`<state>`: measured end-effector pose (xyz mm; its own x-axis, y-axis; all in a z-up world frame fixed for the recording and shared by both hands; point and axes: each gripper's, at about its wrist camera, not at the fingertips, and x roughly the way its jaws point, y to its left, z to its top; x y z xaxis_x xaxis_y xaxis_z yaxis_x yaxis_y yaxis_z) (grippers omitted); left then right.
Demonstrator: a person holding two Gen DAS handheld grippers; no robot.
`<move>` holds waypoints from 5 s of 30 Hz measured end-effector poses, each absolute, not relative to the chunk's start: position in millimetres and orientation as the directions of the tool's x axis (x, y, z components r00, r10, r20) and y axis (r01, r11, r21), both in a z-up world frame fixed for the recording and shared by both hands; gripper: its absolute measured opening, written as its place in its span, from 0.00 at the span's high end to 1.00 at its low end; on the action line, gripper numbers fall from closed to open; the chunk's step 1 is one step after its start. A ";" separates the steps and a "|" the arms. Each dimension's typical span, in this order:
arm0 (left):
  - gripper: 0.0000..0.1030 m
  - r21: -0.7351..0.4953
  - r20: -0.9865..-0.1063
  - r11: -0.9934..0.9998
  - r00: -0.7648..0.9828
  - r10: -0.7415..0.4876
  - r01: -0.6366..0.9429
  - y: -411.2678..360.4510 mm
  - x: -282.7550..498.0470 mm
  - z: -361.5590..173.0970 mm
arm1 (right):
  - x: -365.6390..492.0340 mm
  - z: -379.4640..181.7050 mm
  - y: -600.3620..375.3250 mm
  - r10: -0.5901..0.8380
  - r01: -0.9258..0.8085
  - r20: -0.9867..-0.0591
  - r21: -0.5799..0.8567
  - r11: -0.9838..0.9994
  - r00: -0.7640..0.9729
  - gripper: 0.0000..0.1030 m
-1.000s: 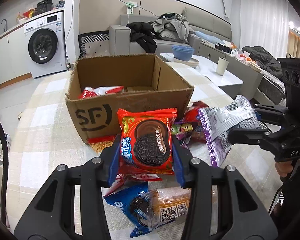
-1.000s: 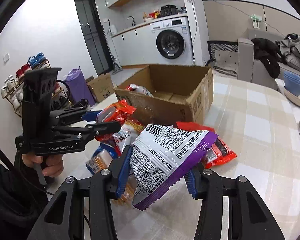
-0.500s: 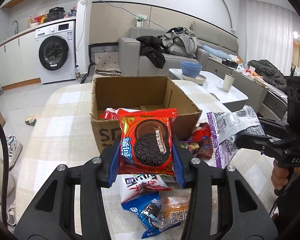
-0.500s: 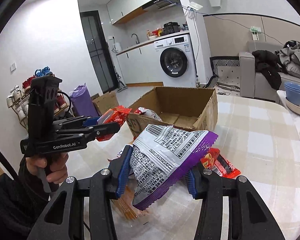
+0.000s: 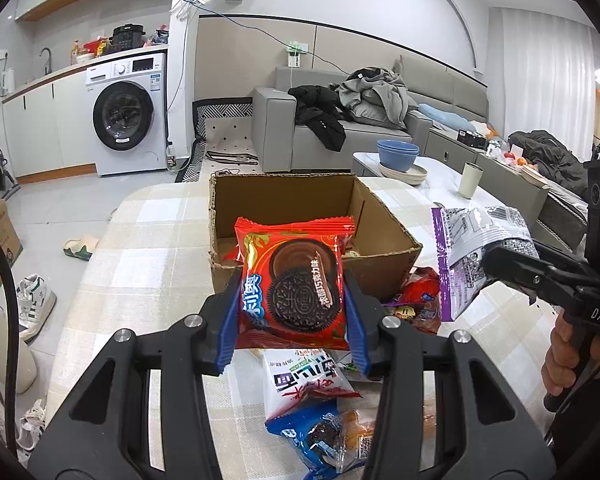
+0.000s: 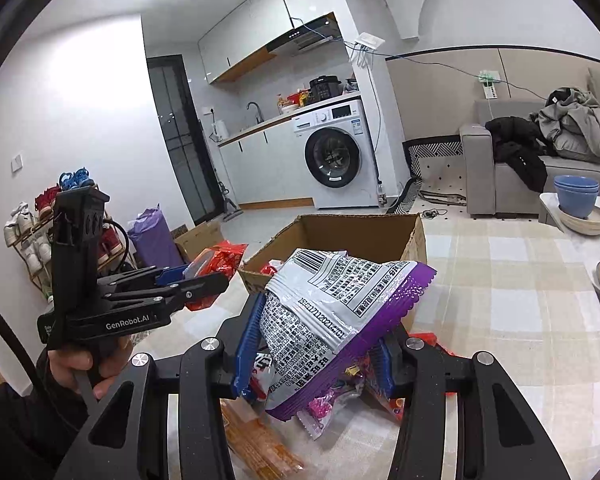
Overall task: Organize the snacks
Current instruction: 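Lift the Oreo pack with left tool while right tool carries the purple bag toward the box, then open right gripper over the box to drop the purple bag while left gripper releases the Oreo pack, then withdraw both open tools from the box toward the remaining snack pile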
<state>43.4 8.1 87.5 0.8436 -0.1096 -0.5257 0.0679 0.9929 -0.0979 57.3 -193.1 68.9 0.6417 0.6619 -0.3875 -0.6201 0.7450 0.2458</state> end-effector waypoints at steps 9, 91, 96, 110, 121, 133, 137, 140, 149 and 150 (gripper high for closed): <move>0.59 -0.092 -0.520 0.994 0.849 -0.096 0.056 7.8 50.7 87.9 | 59.2 75.9 -190.7 0.642 -0.588 -0.353 0.258 0.766 0.681 0.53; 0.31 -0.082 -0.553 0.996 0.829 -0.084 0.046 23.3 175.7 38.4 | 139.7 74.9 -114.8 0.488 -0.508 -0.445 0.084 0.857 0.751 0.10; 0.13 -0.034 -0.549 0.998 0.834 -0.057 0.046 17.5 166.5 39.0 | 133.1 72.3 -126.5 0.481 -0.491 -0.455 0.107 0.865 0.749 0.01; 0.01 -0.191 -0.538 0.981 0.833 -0.127 0.027 53.4 132.7 52.5 | 108.8 61.7 -175.6 0.482 -0.443 -0.464 0.199 0.874 0.743 0.01; 0.01 -0.145 -0.553 0.989 0.828 -0.097 0.019 37.4 98.5 50.2 | 101.1 52.4 -193.6 0.495 -0.434 -0.483 0.242 0.868 0.722 0.00; 0.01 -0.097 -0.586 0.995 0.806 -0.088 0.038 19.4 77.7 37.3 | 93.0 48.2 -178.5 0.541 -0.507 -0.522 0.223 0.833 0.660 0.00; 0.01 -0.075 -0.594 0.997 0.801 -0.074 0.037 16.7 72.9 32.6 | 89.8 46.7 -177.7 0.533 -0.516 -0.536 0.199 0.833 0.655 0.00; 0.01 -0.071 -0.594 0.997 0.802 -0.066 0.030 16.4 70.7 31.5 | 87.0 46.0 -177.1 0.524 -0.522 -0.545 0.176 0.834 0.654 0.00; 0.01 -0.066 -0.613 0.996 0.785 -0.090 0.062 10.8 70.0 26.2 | 74.5 43.3 -177.8 0.507 -0.550 -0.564 0.108 0.828 0.652 0.00; 0.01 -0.060 -0.614 0.996 0.785 -0.085 0.062 10.4 68.7 24.8 | 73.9 43.2 -178.0 0.505 -0.550 -0.565 0.105 0.828 0.653 0.00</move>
<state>68.7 10.4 24.8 0.7849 -0.0854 -0.6137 0.0618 0.9963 -0.0596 73.9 -178.0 43.2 0.6527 0.5049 -0.5649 -0.5502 0.8284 0.1047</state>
